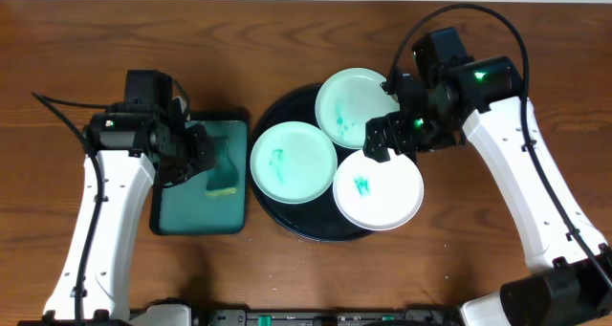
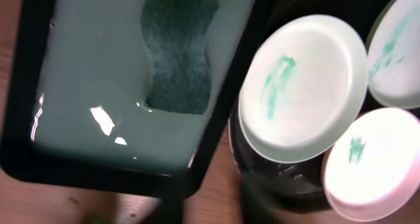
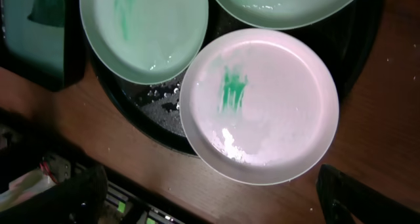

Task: Clean dirty plates on tray and stack at the side
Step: 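Reach the right gripper toward the top pale green plate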

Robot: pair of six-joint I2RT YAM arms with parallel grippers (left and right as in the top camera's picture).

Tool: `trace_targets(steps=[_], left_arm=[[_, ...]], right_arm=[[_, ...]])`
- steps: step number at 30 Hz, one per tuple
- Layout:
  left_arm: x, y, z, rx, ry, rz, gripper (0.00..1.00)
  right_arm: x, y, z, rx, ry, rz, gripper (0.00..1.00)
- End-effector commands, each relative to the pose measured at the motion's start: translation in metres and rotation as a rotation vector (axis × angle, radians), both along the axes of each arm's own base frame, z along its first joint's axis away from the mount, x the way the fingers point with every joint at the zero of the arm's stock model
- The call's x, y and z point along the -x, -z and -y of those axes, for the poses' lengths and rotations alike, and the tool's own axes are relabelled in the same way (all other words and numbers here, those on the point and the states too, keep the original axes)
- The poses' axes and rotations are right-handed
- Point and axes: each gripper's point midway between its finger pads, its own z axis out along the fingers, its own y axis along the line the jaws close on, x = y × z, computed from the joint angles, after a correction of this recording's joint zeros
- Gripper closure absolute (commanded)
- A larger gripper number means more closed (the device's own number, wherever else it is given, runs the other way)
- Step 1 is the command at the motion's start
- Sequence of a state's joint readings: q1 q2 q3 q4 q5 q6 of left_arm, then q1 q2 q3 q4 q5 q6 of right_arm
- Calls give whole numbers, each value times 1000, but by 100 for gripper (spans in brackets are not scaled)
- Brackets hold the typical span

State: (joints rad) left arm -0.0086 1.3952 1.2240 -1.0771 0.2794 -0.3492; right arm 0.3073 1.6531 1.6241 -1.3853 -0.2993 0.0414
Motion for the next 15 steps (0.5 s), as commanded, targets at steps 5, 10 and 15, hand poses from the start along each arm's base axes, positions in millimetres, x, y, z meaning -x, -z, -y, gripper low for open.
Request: trace_targets(steps=[5, 10, 15], left_arm=[[-4, -4, 0, -9, 27, 21, 93], [-6, -5, 0, -9, 25, 29, 93], [-8, -5, 0, -11, 35, 40, 93]], right_arm=[[0, -12, -5, -18, -3, 32, 1], [0, -12, -5, -17, -3, 31, 1], [0, -12, -5, -18, -3, 31, 1]])
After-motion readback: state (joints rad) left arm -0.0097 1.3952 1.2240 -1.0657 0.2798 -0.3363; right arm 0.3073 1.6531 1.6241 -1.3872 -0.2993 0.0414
